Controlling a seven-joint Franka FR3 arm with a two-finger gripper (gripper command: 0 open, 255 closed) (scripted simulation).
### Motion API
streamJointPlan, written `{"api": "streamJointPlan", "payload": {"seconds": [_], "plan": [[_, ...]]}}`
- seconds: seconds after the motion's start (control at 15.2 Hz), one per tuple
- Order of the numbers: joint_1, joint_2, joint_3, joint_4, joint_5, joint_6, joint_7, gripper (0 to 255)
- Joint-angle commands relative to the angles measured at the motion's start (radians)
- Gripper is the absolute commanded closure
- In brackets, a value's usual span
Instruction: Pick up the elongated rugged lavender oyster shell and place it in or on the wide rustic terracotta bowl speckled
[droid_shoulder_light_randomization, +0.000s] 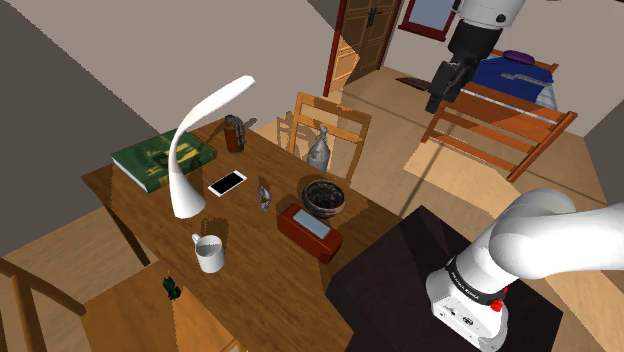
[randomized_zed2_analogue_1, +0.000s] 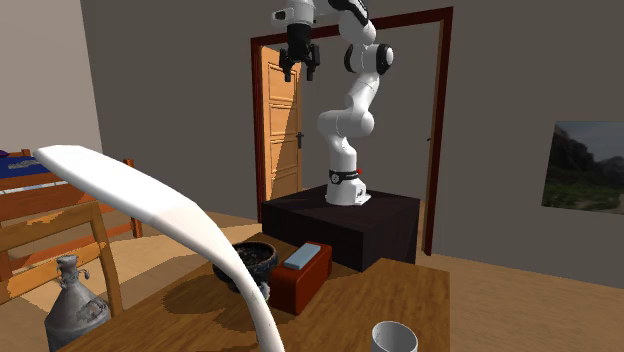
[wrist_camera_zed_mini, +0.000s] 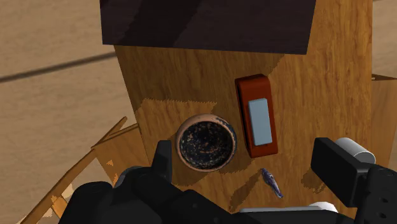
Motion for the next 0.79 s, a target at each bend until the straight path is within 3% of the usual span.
{"api": "streamJointPlan", "payload": {"seconds": [0.0,0.73], "plan": [[0.0,0.0,0.0,0.0,0.0,0.0,0.0,0],[0.037,0.288,0.066,-0.058,0.008,0.322,0.001,0]]}}
